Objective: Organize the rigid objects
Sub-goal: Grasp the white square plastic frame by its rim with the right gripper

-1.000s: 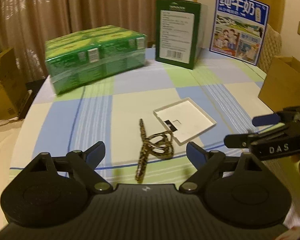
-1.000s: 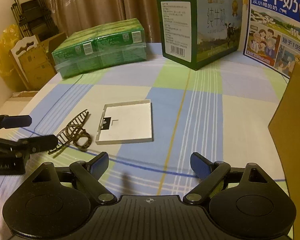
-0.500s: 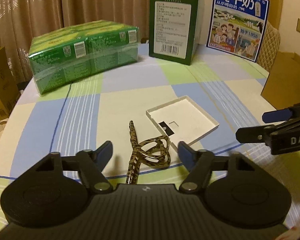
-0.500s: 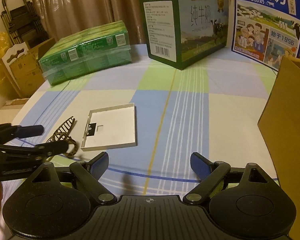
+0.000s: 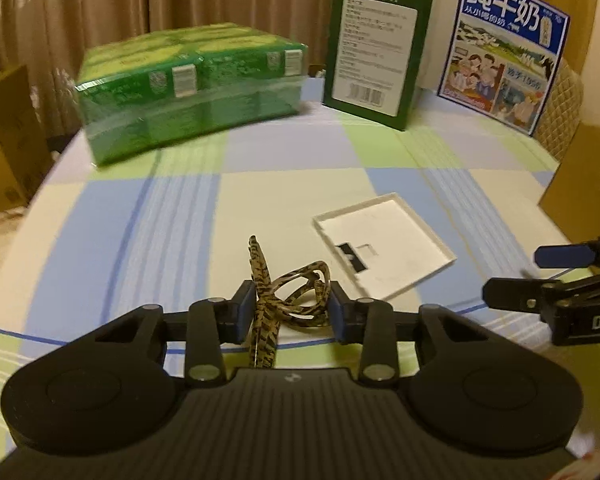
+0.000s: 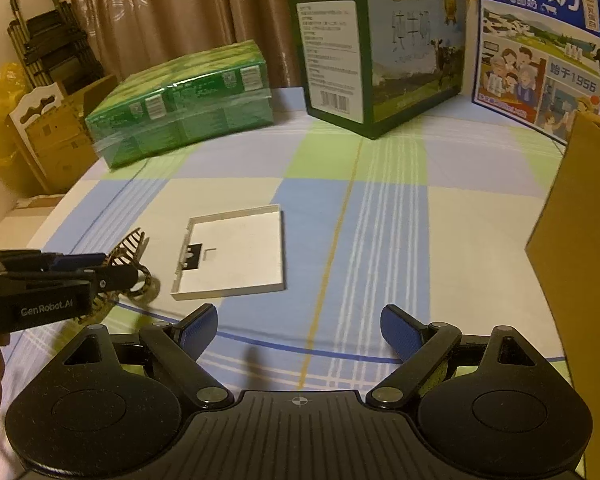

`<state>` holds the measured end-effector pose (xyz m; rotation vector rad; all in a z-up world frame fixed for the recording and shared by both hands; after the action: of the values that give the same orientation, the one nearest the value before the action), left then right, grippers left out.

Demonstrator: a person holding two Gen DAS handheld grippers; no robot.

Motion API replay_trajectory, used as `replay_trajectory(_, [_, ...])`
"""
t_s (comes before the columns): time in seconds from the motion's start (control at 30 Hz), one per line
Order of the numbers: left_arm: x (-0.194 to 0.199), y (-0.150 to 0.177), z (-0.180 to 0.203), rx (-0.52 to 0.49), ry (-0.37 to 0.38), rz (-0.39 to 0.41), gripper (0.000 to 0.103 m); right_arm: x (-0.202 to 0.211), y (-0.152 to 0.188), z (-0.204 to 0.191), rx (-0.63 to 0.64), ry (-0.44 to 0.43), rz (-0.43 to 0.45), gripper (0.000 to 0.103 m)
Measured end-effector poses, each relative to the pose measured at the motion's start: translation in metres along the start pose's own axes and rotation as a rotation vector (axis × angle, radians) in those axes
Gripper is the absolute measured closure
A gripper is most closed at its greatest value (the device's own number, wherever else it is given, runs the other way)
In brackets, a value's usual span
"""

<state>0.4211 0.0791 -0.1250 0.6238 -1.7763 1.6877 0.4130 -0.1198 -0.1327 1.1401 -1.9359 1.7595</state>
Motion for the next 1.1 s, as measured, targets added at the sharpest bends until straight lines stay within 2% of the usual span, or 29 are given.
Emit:
replay_trajectory(0.13, [0.001, -0.001, -0.009, -0.009, -0.044, 0.006, 0.07, -0.006, -0.003, -0.011, 0.032, -0.03, 0.016, 0.017])
replay_trajectory(0.37, [0.005, -0.003, -0.025, 0.031, -0.068, 0.014, 0.07, -0.023, -0.01, -0.03, 0.067, -0.079, 0.043, 0.017])
replay_trajectory(0.73, [0.006, -0.004, -0.039, 0.101, -0.068, 0.009, 0.07, -0.065, -0.006, -0.046, 0.124, -0.044, 0.011, 0.012])
replay_trajectory(1.1, [0.004, -0.003, -0.037, 0.102, -0.06, 0.005, 0.071, -0.084, -0.013, -0.053, 0.163, 0.006, 0.087, 0.01])
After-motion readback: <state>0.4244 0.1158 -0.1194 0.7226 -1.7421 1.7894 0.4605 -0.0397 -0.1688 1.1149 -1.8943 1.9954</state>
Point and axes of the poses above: each gripper's, at about its wrist camera, not at the fingertips, and x roughly against the way its jaws point, z to its right, y to its underside, the point moved 6 cm from there along -x, roughly the way its jaws point, and after that the axes turned 4 degrees about -y, right-handed, at the moved point
